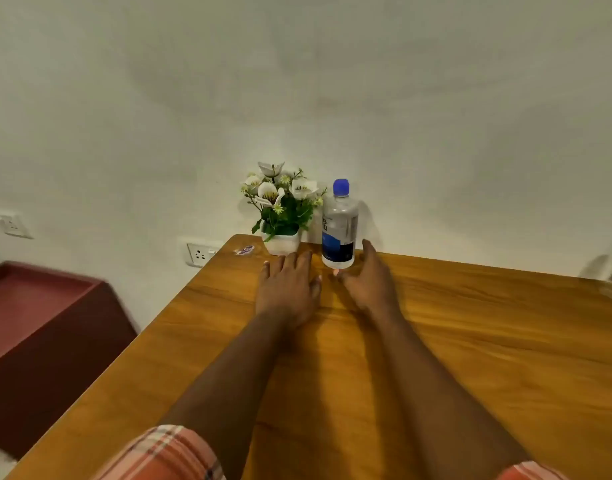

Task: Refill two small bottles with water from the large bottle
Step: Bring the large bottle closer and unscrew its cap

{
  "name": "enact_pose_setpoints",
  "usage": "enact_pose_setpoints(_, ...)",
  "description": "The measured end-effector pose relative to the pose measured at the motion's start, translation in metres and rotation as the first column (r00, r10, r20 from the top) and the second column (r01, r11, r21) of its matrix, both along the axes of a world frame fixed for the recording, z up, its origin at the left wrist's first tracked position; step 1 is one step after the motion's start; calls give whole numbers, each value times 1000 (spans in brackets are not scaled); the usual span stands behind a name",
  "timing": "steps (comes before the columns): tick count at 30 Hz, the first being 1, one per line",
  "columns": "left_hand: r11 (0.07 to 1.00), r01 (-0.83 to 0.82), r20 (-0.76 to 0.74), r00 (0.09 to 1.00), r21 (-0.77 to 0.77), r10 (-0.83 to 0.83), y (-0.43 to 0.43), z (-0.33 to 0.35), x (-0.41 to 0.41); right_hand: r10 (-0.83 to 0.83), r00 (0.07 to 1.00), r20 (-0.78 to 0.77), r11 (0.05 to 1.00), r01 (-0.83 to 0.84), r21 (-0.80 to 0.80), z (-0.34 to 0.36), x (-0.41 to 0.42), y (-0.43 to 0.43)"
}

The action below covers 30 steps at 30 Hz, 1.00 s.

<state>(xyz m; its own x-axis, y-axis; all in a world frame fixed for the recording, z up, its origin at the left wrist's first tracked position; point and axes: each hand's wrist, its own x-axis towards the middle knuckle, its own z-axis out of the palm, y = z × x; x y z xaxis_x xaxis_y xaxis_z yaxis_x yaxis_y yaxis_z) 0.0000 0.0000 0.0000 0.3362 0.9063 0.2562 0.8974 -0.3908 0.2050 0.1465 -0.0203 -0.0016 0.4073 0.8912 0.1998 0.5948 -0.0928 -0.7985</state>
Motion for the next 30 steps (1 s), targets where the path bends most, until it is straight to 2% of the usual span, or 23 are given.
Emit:
enact_pose_setpoints(8, 999, -49, 90, 995, 21, 47, 27, -17, 9, 59, 997, -54, 996, -56, 63, 0, 2, 37)
enact_pose_setpoints(14, 998, -62, 124, 990, 10, 60, 27, -21, 7, -2, 999, -39, 998, 5, 58, -4, 0, 42)
enact_pose_setpoints(22, 1000, -5, 136, 991, 11, 4, -10, -27, 8, -44, 997, -59, 997, 48, 61, -6, -13, 5)
enact_pose_setpoints(30, 999, 18, 215, 976, 27, -23, -75, -28, -1, -35, 997, -66, 998, 38, 51, -3, -31, -66)
